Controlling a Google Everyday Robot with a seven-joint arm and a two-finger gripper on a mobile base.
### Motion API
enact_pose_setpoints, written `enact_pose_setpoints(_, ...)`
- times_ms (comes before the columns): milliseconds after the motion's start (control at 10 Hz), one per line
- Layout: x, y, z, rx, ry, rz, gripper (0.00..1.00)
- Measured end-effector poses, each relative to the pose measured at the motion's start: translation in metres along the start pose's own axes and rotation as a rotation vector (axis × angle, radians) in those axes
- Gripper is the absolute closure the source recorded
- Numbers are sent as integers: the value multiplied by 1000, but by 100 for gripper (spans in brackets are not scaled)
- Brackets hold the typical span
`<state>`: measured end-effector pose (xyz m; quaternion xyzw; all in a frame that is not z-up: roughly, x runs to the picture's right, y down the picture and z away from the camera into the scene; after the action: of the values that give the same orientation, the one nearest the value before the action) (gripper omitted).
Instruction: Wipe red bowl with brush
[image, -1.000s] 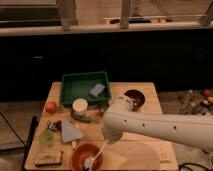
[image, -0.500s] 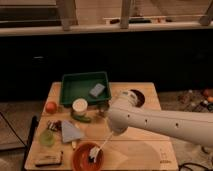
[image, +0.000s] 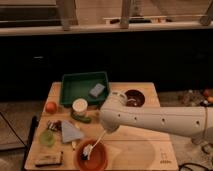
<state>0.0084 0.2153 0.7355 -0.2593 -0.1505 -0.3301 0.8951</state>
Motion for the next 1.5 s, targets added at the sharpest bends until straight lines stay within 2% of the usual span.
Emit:
enact_pose_setpoints(200, -15, 1, 0, -7, -38, -39, 97)
enact_pose_setpoints(400, -21, 7, -4, -18, -35, -73, 97)
enact_pose_setpoints(600, -11, 21, -10, -31, -12, -76, 97)
enact_pose_setpoints(800, 7, 27, -15, -29, 23, -49, 97)
enact_pose_setpoints(1100, 32, 14, -16, -8, 57, 13, 97)
enact_pose_setpoints(1300, 30, 4, -13, 2, 39, 23, 97)
enact_pose_setpoints(1500, 14, -3, -12, 0, -6, -10, 97)
